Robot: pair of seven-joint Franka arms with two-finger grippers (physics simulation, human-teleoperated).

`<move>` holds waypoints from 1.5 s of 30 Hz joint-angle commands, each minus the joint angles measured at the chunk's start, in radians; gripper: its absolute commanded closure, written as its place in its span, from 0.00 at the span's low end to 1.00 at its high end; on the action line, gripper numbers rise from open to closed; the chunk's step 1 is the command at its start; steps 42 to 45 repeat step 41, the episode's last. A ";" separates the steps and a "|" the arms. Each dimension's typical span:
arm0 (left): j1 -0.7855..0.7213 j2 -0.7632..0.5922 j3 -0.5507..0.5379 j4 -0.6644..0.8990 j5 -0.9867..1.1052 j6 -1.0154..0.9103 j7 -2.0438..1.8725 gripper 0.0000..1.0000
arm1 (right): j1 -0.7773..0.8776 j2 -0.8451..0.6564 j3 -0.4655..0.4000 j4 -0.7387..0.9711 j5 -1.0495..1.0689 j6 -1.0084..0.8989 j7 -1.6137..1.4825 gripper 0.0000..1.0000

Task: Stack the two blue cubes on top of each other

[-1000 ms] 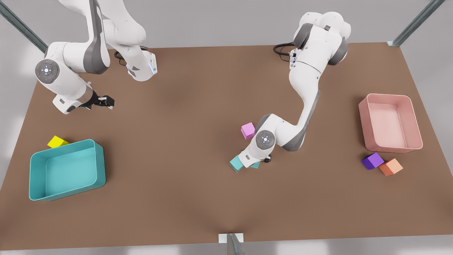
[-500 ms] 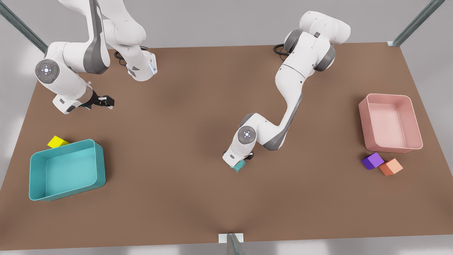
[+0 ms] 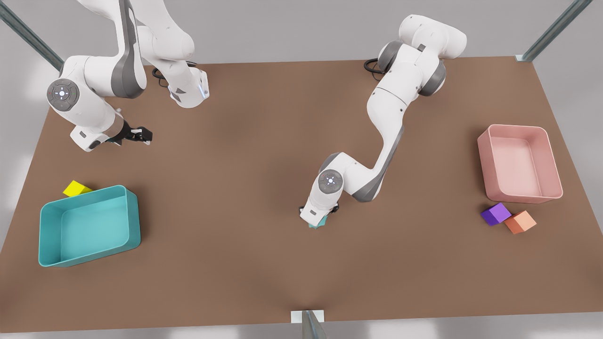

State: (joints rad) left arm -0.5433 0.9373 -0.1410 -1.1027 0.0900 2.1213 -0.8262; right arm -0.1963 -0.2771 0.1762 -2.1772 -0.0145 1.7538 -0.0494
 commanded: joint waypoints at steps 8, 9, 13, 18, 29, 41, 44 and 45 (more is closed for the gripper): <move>0.002 -0.009 0.001 0.011 0.004 -0.047 -0.076 0.00 | 0.000 -0.001 0.000 0.000 0.001 0.000 0.000 0.00; 0.002 -0.015 0.000 0.011 0.005 -0.067 -0.076 0.00 | 0.000 -0.001 0.000 0.000 0.001 0.000 0.000 0.00; -0.012 -0.063 -0.014 0.007 0.002 -0.150 -0.088 0.00 | 0.000 -0.001 0.000 0.000 0.001 0.000 0.000 0.00; -0.003 -0.205 -0.049 0.009 0.001 -0.386 -0.067 0.00 | 0.000 -0.001 0.008 0.000 0.001 0.000 0.000 0.00; 0.382 -0.793 0.080 -0.403 -0.081 -0.663 0.712 0.00 | -0.002 -0.001 0.014 0.000 0.001 0.001 0.000 0.00; 0.413 -0.781 0.136 -0.370 -0.122 -0.550 0.799 0.00 | 0.000 -0.001 0.014 0.000 0.001 0.000 0.000 0.00; 0.413 -0.781 0.136 -0.370 -0.122 -0.550 0.799 0.00 | 0.000 -0.001 0.014 0.000 0.001 0.000 0.000 0.00; 0.413 -0.781 0.136 -0.370 -0.122 -0.550 0.799 0.00 | 0.000 -0.001 0.014 0.000 0.001 0.000 0.000 0.00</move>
